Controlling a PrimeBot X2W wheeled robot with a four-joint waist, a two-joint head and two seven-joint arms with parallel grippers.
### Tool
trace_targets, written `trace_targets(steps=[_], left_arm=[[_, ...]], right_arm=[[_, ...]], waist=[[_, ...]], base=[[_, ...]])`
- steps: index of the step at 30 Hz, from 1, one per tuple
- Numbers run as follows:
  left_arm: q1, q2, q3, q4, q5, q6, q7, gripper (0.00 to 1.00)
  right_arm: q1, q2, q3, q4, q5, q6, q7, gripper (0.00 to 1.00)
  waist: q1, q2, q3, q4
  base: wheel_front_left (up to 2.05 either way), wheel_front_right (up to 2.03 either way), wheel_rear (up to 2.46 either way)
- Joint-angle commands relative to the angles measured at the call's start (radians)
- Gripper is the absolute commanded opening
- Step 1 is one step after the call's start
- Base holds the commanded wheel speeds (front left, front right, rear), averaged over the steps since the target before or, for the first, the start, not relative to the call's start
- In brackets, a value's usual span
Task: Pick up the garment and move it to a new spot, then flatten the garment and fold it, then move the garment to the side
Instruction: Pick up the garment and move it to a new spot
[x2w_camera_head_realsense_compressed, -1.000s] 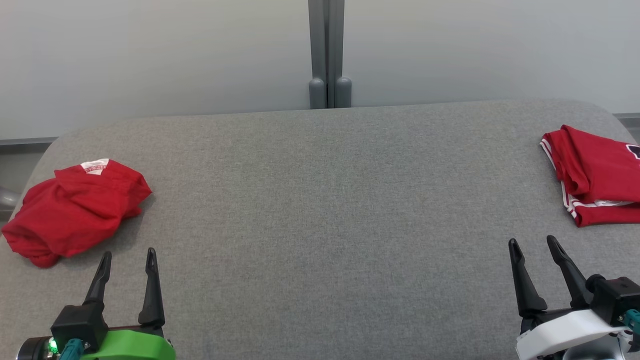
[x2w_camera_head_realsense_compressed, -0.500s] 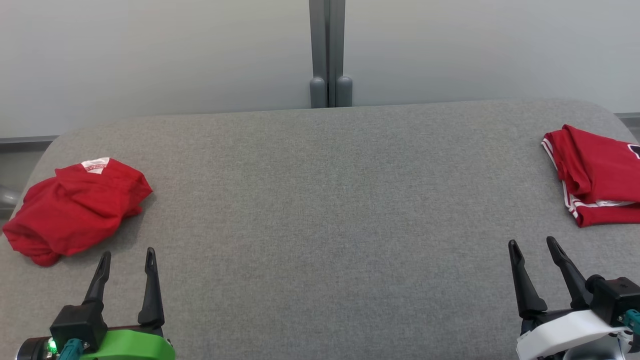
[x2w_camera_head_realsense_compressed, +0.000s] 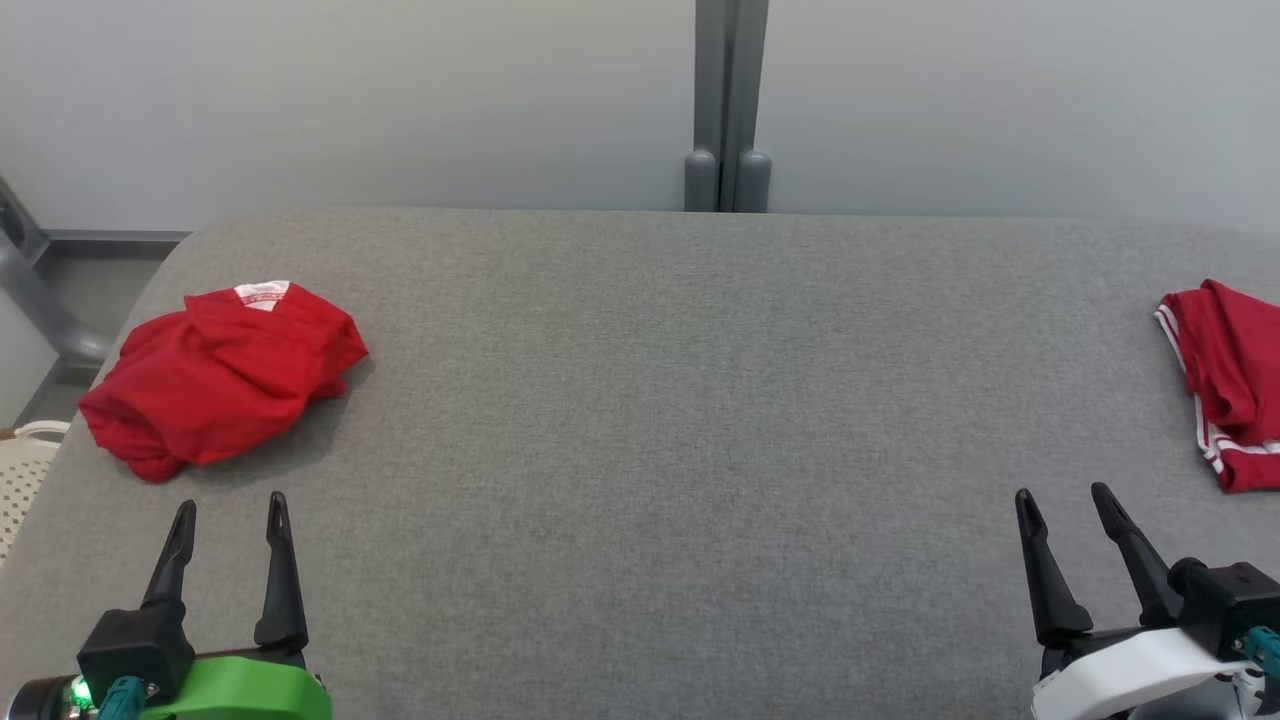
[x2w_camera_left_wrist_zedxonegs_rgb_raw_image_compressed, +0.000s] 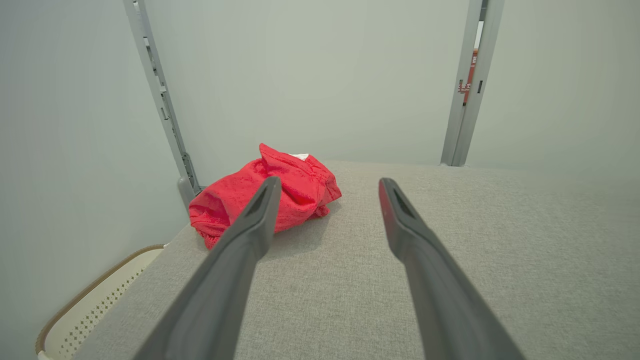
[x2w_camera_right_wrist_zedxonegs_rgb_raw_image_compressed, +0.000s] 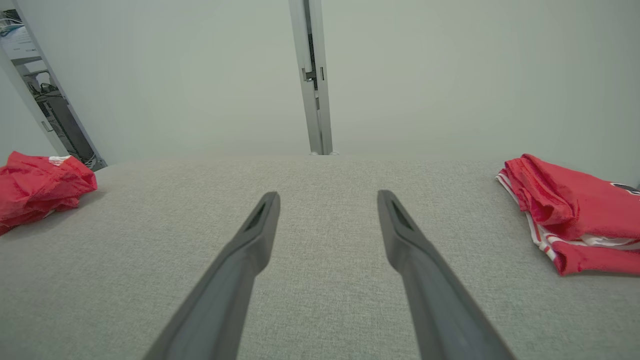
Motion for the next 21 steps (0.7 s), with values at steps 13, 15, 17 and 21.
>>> trace_targets(steps=[13,15,17,21], left_arm=[[0.033,0.023,0.004,-0.023,-0.003,0.02,0.014,1.0],[0.032,0.024,0.003,-0.029,-0.003,0.023,0.015,1.0],[0.035,0.027,0.007,-0.031,-0.007,0.025,0.015,1.0],[0.041,0.026,0.011,-0.039,-0.011,0.032,0.014,1.0]], right_arm=[[0.013,0.005,-0.003,0.01,0.003,-0.002,-0.007,1.0],[0.014,0.006,-0.005,0.011,0.004,-0.002,-0.008,1.0],[0.014,0.008,-0.002,0.01,0.002,-0.002,-0.007,1.0],[0.009,0.005,0.0,0.01,0.004,-0.002,-0.008,1.0]], waist=[[0.0,0.0,0.007,0.195],[0.0,0.0,0.012,0.222],[0.0,0.0,0.015,0.247],[0.0,0.0,0.022,0.288]], base=[[0.0,0.0,0.0],[0.0,0.0,0.0],[0.0,0.0,0.0],[0.0,0.0,0.0]])
